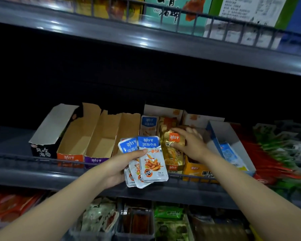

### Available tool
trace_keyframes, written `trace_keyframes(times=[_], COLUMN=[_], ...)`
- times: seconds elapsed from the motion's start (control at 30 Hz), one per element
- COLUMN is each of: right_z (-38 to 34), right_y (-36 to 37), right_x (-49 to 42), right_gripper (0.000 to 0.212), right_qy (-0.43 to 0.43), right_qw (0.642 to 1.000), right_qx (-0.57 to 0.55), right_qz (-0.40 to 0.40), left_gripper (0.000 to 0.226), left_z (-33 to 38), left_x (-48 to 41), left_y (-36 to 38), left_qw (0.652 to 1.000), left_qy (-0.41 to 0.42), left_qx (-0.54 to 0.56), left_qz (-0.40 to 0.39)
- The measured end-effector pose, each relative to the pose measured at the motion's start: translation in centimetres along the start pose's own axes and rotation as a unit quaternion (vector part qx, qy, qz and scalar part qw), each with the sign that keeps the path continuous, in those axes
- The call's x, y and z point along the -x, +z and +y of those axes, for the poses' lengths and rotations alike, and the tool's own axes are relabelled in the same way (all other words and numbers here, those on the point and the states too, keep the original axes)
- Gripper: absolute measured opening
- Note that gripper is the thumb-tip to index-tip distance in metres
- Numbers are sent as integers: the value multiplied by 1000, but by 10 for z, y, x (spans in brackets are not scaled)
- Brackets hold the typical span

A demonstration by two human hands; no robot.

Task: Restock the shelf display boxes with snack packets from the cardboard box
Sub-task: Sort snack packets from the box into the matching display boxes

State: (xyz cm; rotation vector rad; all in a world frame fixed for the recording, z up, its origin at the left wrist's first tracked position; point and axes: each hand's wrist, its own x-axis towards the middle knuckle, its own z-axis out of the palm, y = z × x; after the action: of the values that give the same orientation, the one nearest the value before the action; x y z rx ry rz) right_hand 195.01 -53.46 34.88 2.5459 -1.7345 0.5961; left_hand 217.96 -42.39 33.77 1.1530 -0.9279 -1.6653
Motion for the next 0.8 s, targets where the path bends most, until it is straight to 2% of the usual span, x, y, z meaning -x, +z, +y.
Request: trace_keyframes(times=[0.13,0.23,0.3,0.37,0.43,0.5,0.57,0.67,0.8], right_z=[-2,-27,-56,-82,-93,-97,-102,-110,-115], right_y=[-5,-17,-29,-40,-43,-43,-41,-37,-41], right_x=[7,21,37,56,72,85,96,112,126], right_gripper=[73,54,45,53,61,67,62,46,46], right_qy=[12,-14,-1,28,42,60,79,95,93], right_qw=[1000,993,965,910,867,842,824,814,826], right_qx=[-26,-105,-256,-412,-483,-521,-544,-554,-540], right_qz=[-9,55,52,-34,-110,-128,-138,-145,-135], left_gripper=[21,18,16,21,33,48,57,46,30], left_z=[1,2,2,2,2,2,3,5,7], left_x=[7,14,21,29,38,48,57,73,94], left_y=[0,1,3,5,5,5,5,4,-6], left_qw=[1000,1000,1000,1000,1000,1000,1000,999,999], left_qy=[1,8,14,21,20,8,-2,-23,-11], left_qx=[10,11,5,-10,-12,-5,-3,-28,7], left_qz=[0,6,2,-3,-9,-15,-27,-36,-42])
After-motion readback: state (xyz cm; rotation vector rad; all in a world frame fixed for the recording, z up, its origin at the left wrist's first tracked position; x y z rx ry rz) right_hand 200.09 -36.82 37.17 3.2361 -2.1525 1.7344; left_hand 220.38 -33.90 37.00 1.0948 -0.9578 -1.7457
